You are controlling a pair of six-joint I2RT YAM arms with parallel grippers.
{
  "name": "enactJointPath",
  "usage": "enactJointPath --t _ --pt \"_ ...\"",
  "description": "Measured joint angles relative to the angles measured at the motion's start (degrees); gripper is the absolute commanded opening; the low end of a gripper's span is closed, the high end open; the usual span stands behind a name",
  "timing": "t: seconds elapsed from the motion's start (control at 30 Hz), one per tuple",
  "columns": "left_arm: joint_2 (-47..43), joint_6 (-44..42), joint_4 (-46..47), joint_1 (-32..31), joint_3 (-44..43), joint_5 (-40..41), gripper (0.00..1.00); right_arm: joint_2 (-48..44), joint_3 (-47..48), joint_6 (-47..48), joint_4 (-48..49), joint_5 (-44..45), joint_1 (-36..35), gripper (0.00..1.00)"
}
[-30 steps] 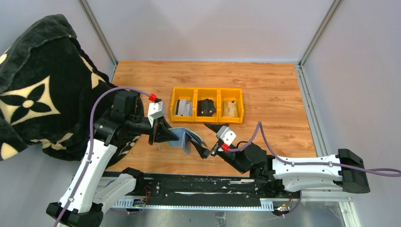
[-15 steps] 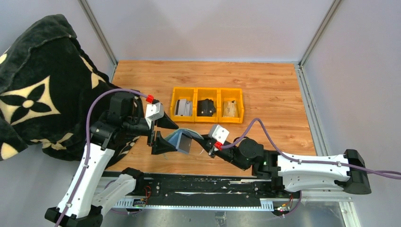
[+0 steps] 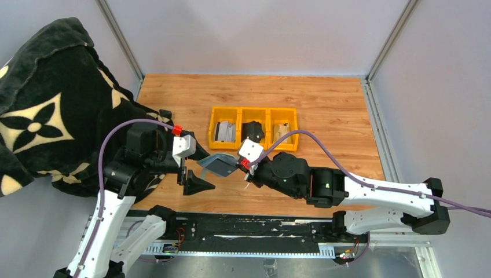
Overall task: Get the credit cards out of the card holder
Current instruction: Pick up the card holder from the corner of the board, then remove the credit card from the card holder.
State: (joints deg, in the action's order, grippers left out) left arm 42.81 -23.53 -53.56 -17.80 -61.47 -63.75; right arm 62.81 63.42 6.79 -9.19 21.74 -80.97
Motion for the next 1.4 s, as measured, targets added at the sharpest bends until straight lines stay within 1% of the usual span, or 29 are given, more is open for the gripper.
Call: enactJointPath --t 0.07,0.23,0.33,0.43,0.47,0.53,0.57,0.7,0.83,0.97,1.0,1.07,1.1,1.2,1.3,1.4 --pt "-1.1 1.9 3.2 0.0 1.7 1.0 0.89 -0.6 -0.3 -0.1 0.1 -3.6 0.0 0.0" --pt "-4.3 12.5 16.0 0.0 7.4 3.0 0.78 -2.9 -0.3 -2.5 1.1 -12.5 2.0 0.0" --pt "-5.4 19.1 22.9 0.0 9.5 4.1 0.75 -3.4 -0.5 -5.5 3.0 -17.5 4.8 0.0" --pt "-5.4 24.3 27.3 0.0 10.0 4.7 0.74 -4.5 -2.8 -9.7 7.5 -21.9 7.5 0.0" --pt "-5.5 26.3 28.9 0.0 10.3 4.9 0.74 -4.6 -3.4 -10.8 8.3 -22.6 9.3 0.0" --pt "-5.6 31.0 32.1 0.0 11.0 6.1 0.8 -4.9 -5.4 -14.9 11.9 -25.7 12.7 0.0" --pt "-5.5 32.3 32.9 0.0 11.2 6.8 0.81 -4.9 -6.3 -17.0 13.7 -27.1 14.4 0.0" --pt "-2.6 37.4 34.0 0.0 10.6 11.6 0.84 -4.4 -8.7 -23.8 18.8 -31.4 20.2 0.0" --pt "3.4 38.8 33.1 0.0 7.6 14.3 0.85 -2.7 -9.0 -29.1 23.1 -35.0 24.1 0.0" --pt "11.1 37.8 30.8 0.0 3.1 16.3 0.78 -0.5 -10.1 -34.3 27.9 -39.2 28.4 0.0" --pt "12.8 37.4 30.2 0.0 2.2 16.5 0.75 0.3 -10.1 -35.3 28.7 -40.3 29.4 0.0" --pt "16.5 36.5 28.4 0.2 0.0 16.3 0.66 2.4 -10.1 -37.3 30.3 -42.3 31.4 0.0" --pt "18.4 35.9 27.4 0.5 -1.2 15.8 0.64 3.6 -10.1 -38.4 31.1 -43.5 32.5 0.0" --pt "21.4 35.5 26.9 2.1 -2.5 12.9 0.6 5.3 -10.9 -40.7 33.4 -45.5 34.8 0.0" --pt "22.4 35.2 26.9 4.2 -2.5 9.4 0.6 5.8 -12.4 -43.1 35.5 -47.5 36.6 0.0" --pt "21.2 35.6 29.3 5.8 -1.4 6.1 0.61 6.2 -13.0 -45.0 37.5 -49.3 37.6 0.0"
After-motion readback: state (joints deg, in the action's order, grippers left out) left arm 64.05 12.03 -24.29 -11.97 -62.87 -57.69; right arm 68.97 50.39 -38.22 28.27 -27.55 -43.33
